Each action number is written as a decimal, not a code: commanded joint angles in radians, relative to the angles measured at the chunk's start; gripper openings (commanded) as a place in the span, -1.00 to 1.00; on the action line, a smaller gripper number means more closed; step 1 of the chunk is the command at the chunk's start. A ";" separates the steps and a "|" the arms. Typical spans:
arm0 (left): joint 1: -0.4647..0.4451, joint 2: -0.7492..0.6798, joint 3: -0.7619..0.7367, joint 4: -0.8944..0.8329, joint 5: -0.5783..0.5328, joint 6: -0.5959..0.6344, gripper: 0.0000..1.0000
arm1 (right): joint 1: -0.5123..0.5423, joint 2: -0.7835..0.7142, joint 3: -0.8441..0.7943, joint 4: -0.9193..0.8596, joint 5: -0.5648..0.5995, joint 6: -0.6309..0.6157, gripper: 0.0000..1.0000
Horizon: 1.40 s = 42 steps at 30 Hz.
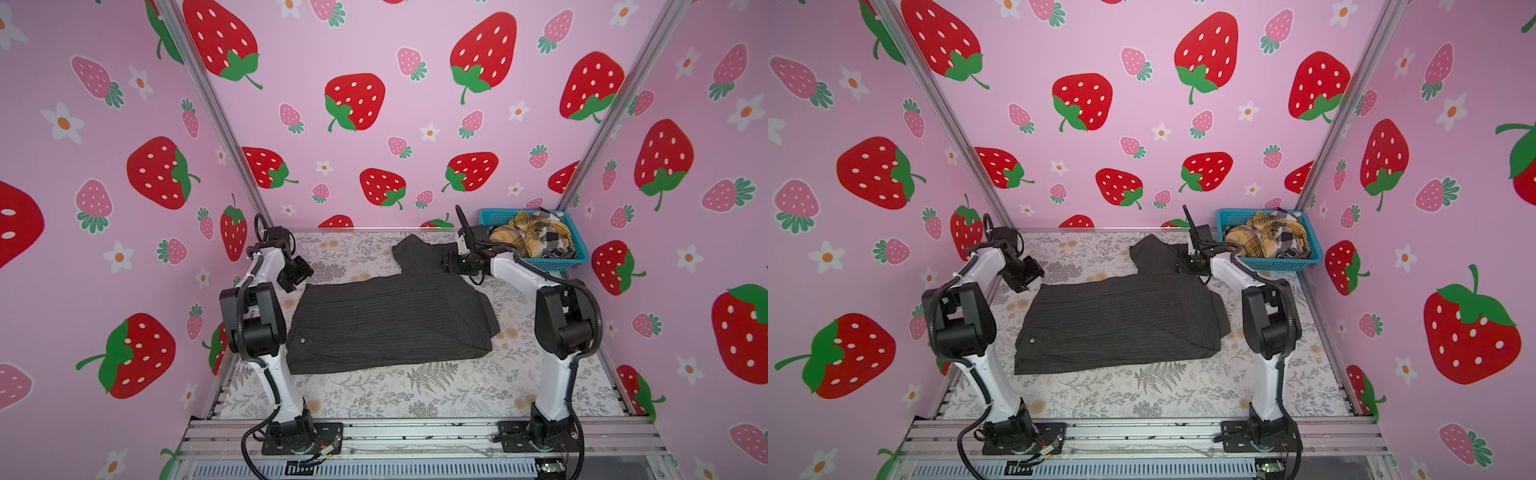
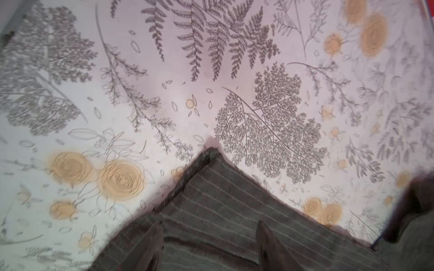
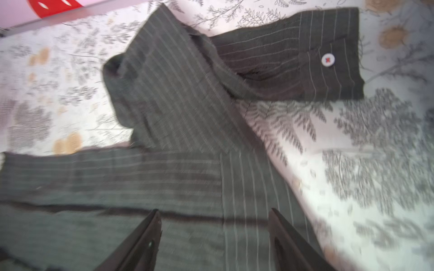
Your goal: Fold and stack the long sleeve shirts
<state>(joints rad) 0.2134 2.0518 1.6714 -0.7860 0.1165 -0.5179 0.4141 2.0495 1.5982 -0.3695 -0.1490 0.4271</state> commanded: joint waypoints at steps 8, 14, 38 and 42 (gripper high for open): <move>-0.011 0.255 0.281 -0.170 -0.017 0.093 0.08 | -0.035 0.127 0.127 -0.065 -0.025 -0.089 0.46; -0.015 0.282 0.268 -0.176 -0.039 0.105 -0.22 | -0.035 0.168 0.147 -0.062 -0.041 -0.087 0.42; -0.036 0.220 0.274 -0.107 -0.035 0.077 -1.00 | -0.026 0.404 0.528 -0.166 -0.057 -0.149 -0.94; -0.036 0.192 0.274 -0.074 -0.028 0.047 -1.00 | -0.029 0.329 0.484 -0.145 -0.055 -0.142 -1.00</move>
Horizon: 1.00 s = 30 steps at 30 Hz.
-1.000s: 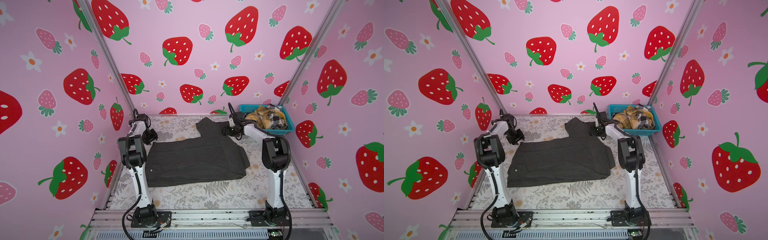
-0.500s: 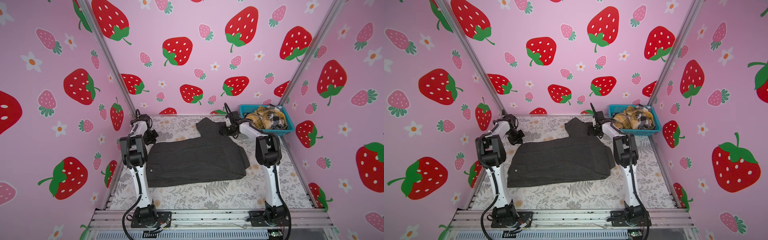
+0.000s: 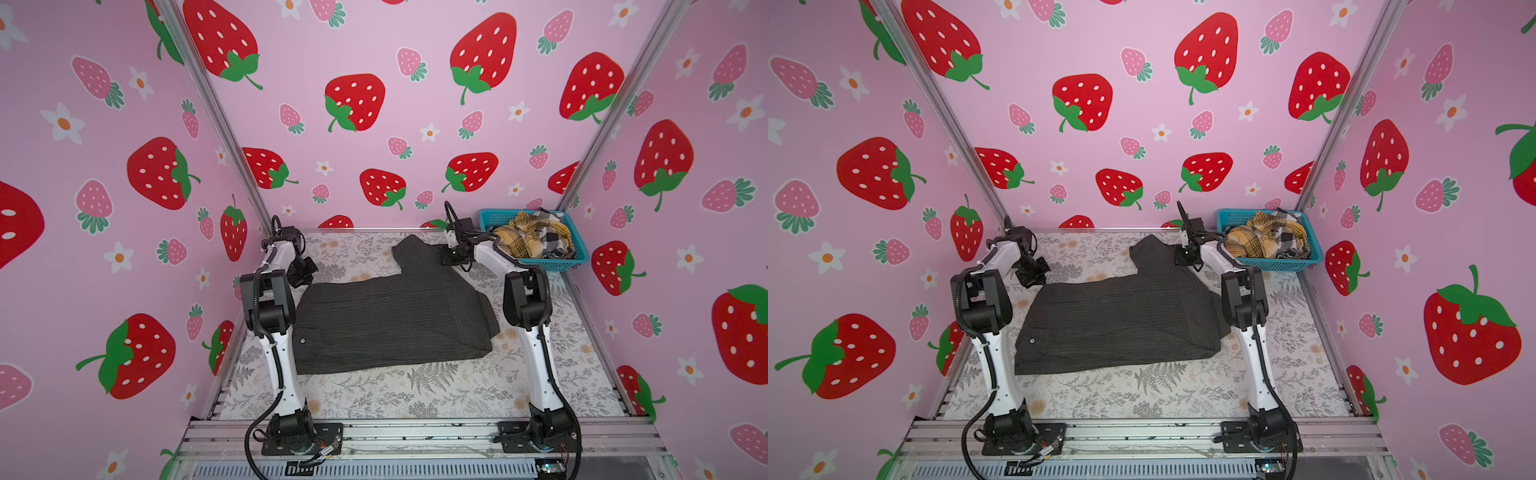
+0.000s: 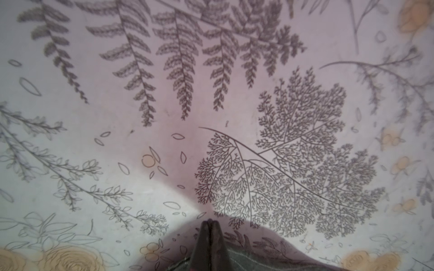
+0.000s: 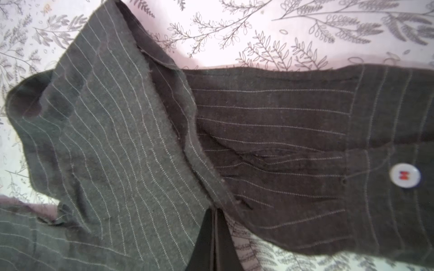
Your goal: Fold and stack the long sleeve shirts
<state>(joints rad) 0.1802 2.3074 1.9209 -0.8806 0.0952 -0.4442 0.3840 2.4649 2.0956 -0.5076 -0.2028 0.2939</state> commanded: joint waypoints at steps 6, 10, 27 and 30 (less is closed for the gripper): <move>-0.003 -0.185 -0.068 0.140 0.050 -0.094 -1.00 | -0.030 -0.321 -0.245 0.119 0.018 0.031 -1.00; -0.002 -0.281 -0.156 0.212 0.093 -0.135 -1.00 | -0.044 -0.446 -0.395 0.172 -0.013 0.054 -1.00; 0.085 -0.610 -0.708 0.312 0.069 -0.163 -1.00 | 0.026 -0.911 -1.141 0.389 -0.044 0.217 -1.00; 0.086 -0.615 -0.761 0.329 0.056 -0.156 -1.00 | 0.027 -0.915 -1.193 0.401 -0.037 0.229 -1.00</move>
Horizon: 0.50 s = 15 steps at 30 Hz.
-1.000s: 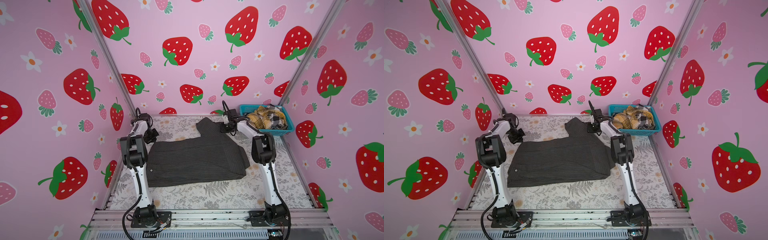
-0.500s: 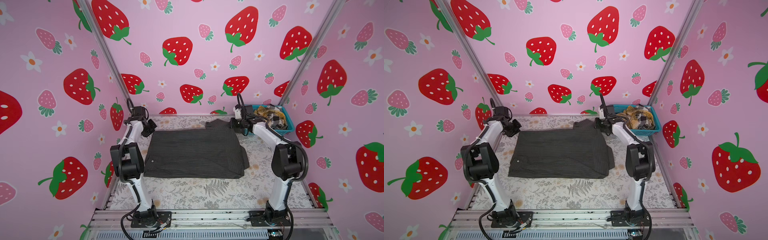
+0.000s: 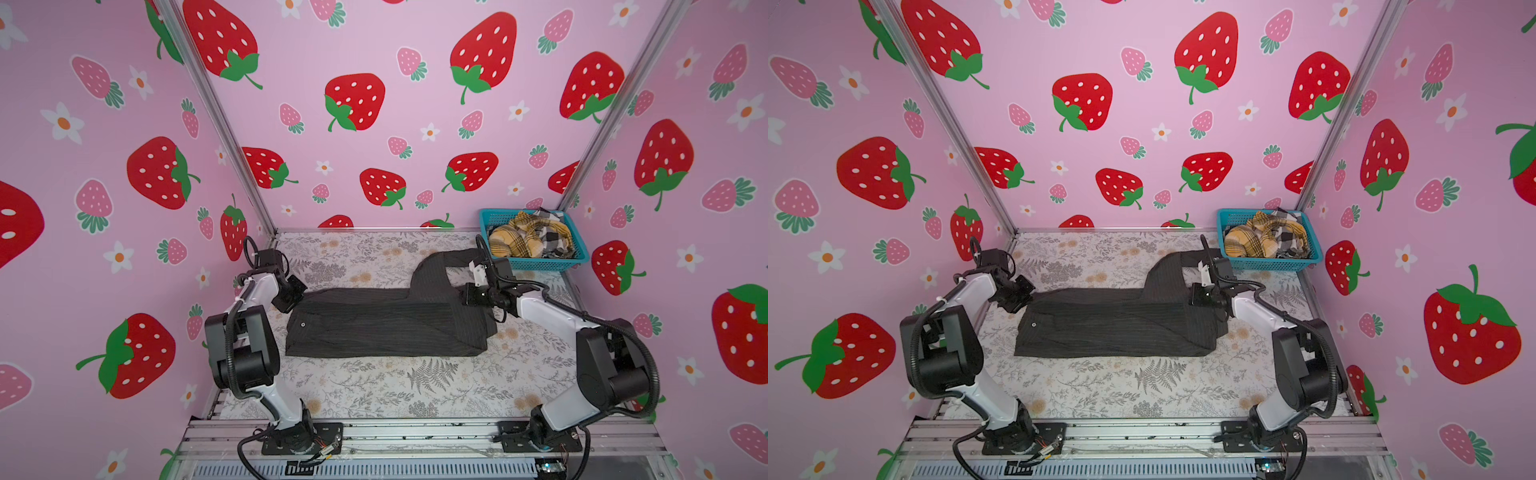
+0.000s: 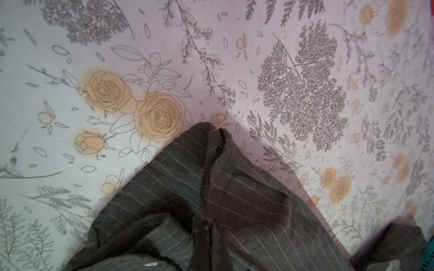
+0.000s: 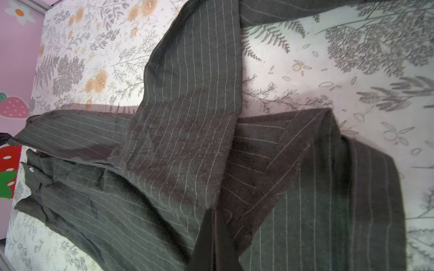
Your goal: Fold and stack the long sleeve shirts
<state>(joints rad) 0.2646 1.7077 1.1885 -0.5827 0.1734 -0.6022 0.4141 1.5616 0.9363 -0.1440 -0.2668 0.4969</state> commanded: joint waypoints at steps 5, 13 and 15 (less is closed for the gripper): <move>0.002 0.048 -0.023 0.012 -0.029 0.012 -1.00 | 0.016 0.030 -0.073 0.053 0.039 0.022 -1.00; 0.004 0.069 -0.001 -0.016 -0.110 0.003 -1.00 | 0.040 0.065 -0.097 0.071 0.055 0.035 -1.00; 0.004 0.090 0.025 -0.030 -0.099 0.008 -0.98 | 0.053 0.086 -0.092 0.067 0.053 0.034 -1.00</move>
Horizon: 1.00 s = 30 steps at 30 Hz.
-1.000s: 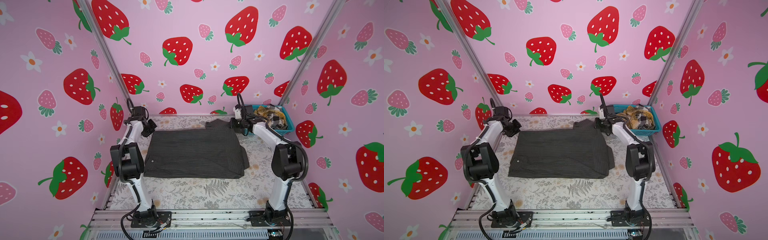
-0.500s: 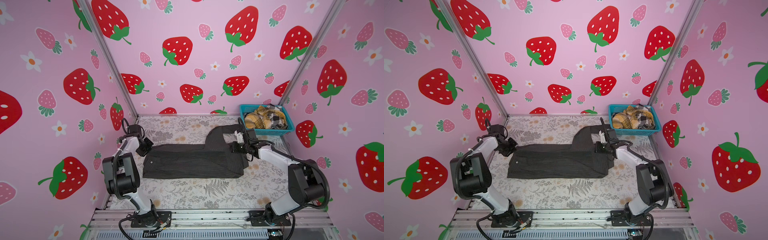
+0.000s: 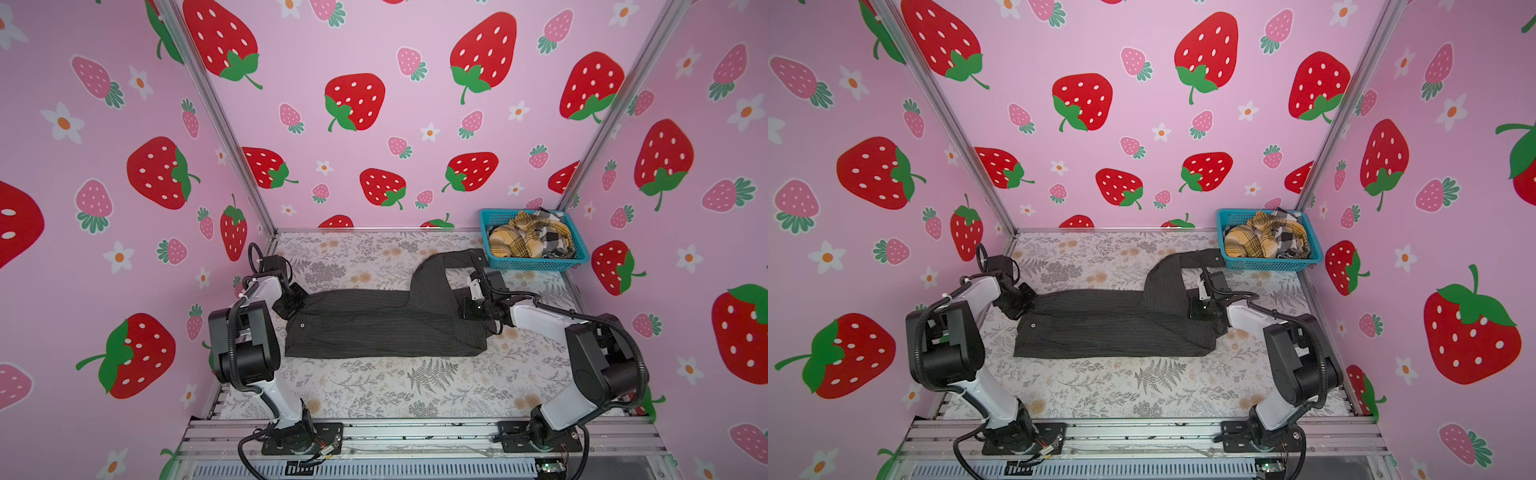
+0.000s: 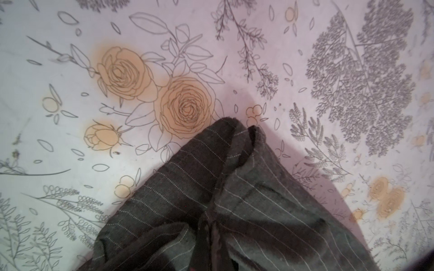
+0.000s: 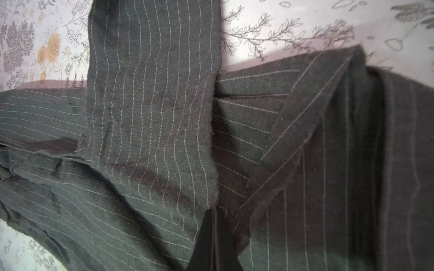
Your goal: Fold and stack the long sleeve shirts
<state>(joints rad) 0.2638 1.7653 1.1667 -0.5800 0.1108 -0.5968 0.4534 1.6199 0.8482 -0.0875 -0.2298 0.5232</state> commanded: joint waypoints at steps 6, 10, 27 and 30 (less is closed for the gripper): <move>-0.003 -0.062 0.048 -0.081 -0.067 -0.050 0.36 | 0.037 0.015 0.028 -0.042 0.061 0.001 -0.12; -0.045 -0.148 0.062 -0.114 -0.078 -0.087 0.27 | 0.039 -0.043 0.090 -0.147 0.150 -0.020 0.16; -0.183 0.039 0.062 -0.029 0.002 -0.060 -0.98 | -0.009 0.367 0.838 -0.390 0.197 -0.011 0.41; -0.183 0.047 0.049 -0.027 0.008 -0.043 -1.00 | -0.015 0.496 0.982 -0.401 0.175 -0.009 0.41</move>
<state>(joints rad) 0.0795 1.8118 1.2194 -0.5987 0.1219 -0.6670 0.4442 2.0396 1.7473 -0.4149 -0.0315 0.5034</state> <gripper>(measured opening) 0.046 0.706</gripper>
